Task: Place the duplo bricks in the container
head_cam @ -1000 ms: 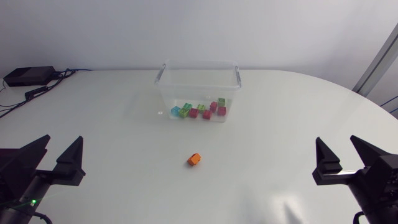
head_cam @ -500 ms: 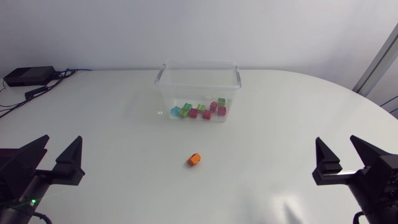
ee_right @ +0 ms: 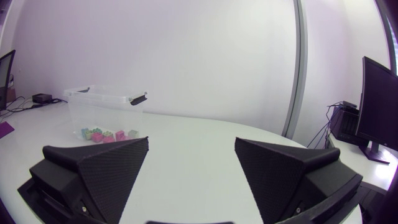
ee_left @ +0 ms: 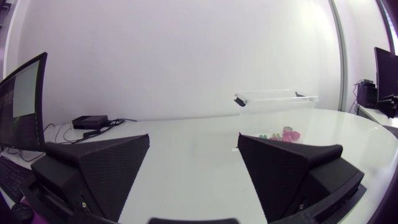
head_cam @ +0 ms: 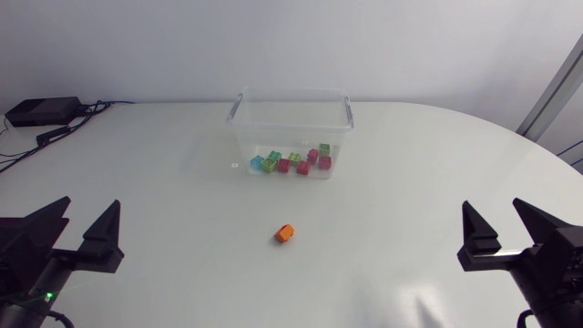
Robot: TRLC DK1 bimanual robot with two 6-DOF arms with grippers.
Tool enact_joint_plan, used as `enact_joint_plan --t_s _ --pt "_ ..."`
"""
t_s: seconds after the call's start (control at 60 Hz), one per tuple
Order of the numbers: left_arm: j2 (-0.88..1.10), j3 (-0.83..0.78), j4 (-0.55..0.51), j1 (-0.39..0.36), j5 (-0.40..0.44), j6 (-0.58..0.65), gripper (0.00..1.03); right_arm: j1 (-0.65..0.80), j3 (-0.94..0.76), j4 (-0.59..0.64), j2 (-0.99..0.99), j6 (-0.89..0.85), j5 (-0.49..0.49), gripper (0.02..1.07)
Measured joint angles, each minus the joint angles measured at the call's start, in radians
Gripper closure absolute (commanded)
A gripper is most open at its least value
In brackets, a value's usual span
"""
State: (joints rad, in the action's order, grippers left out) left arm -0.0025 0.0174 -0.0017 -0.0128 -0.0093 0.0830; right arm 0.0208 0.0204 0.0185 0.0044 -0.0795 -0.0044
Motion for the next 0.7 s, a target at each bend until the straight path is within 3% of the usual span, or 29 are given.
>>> enact_joint_plan --t_s 0.267,0.483,0.7 --pt "0.0 0.0 0.0 -0.107 0.002 0.099 0.04 0.0 0.0 0.0 0.0 0.0 0.0 0.07" --pt "0.027 0.03 -0.032 -0.108 0.002 0.102 0.04 0.0 0.0 0.0 0.0 0.0 0.0 0.07" --pt "0.243 0.227 -0.12 -0.108 0.002 0.105 0.04 0.0 0.0 0.0 0.0 0.0 0.0 0.07"
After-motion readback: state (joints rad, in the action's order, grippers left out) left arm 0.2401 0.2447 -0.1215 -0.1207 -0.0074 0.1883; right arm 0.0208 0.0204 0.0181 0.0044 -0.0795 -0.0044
